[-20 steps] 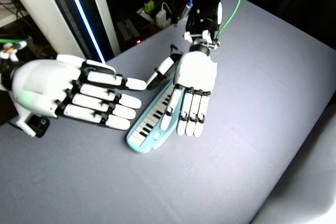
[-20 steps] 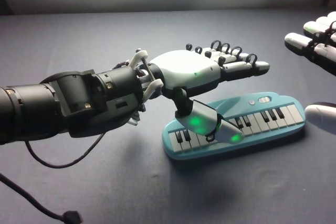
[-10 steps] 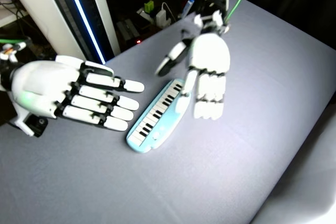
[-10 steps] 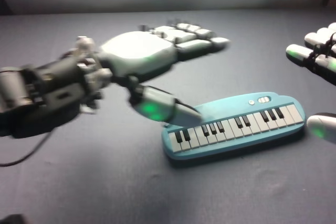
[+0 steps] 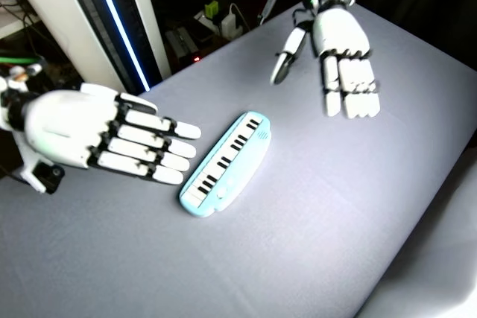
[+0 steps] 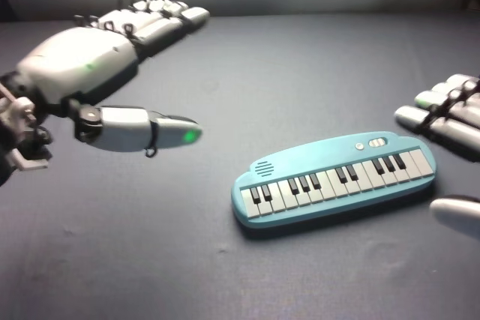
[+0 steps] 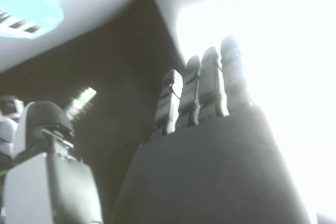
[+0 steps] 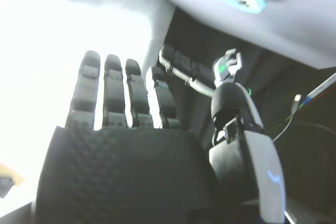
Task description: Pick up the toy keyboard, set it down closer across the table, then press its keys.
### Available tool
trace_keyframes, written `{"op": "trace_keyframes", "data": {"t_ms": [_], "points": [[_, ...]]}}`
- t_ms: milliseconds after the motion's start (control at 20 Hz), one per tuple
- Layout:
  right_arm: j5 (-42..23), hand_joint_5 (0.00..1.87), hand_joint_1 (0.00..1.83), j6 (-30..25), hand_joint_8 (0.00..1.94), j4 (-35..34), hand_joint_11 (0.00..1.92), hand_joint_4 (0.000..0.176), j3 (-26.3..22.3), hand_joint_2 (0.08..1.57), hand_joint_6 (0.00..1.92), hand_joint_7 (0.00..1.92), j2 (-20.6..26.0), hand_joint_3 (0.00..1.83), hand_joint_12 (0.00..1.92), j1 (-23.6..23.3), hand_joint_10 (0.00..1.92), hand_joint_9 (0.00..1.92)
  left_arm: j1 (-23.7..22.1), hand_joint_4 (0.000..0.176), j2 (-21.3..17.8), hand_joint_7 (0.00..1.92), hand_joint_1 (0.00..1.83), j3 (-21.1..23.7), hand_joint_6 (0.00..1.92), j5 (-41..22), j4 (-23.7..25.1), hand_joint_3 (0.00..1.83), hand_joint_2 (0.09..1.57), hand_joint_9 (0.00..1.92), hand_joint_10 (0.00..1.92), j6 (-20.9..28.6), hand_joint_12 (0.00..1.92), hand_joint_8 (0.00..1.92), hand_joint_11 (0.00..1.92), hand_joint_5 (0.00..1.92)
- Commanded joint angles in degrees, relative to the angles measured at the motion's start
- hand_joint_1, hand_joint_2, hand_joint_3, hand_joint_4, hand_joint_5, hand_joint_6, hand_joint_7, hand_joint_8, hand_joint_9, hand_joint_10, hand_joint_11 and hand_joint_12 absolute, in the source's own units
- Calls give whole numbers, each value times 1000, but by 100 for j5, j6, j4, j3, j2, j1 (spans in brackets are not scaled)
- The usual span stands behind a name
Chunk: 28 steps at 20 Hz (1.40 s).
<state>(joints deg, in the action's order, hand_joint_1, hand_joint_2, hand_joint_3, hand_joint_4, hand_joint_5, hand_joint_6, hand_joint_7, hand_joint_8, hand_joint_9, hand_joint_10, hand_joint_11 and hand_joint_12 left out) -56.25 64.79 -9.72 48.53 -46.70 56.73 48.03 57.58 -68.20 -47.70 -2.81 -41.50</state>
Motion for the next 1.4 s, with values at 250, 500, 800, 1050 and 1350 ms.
{"op": "trace_keyframes", "data": {"t_ms": [250,500,800,1050,1350], "points": [[471,13,39,374,0,28,0,18,396,1357,5,0,-507,3,0,-474,0,0,260,36,-285,0,552,185,0,-1417,-484,14,1082,0,0,-142,0,0,0,0],[1136,111,53,900,0,-292,0,16,701,1381,28,0,-930,6,0,-739,0,0,311,77,-293,0,503,195,0,-1501,-555,5,1072,0,0,-141,0,0,0,0],[1478,444,0,1357,0,-498,0,0,794,1391,56,0,-1106,0,0,-815,0,0,337,90,-301,0,488,221,0,-1561,-579,0,1059,0,0,-140,0,0,0,0],[1478,597,0,1357,5,-498,0,0,793,1390,29,62,-1105,0,0,-815,0,0,347,101,-301,0,482,221,0,-1567,-589,2,1071,0,0,-139,0,0,0,0],[1404,612,0,1357,9,-462,0,0,671,1385,23,79,-1050,0,0,-815,0,0,382,96,-304,0,460,238,0,-1614,-603,0,1068,0,0,-133,0,0,0,0]]}}
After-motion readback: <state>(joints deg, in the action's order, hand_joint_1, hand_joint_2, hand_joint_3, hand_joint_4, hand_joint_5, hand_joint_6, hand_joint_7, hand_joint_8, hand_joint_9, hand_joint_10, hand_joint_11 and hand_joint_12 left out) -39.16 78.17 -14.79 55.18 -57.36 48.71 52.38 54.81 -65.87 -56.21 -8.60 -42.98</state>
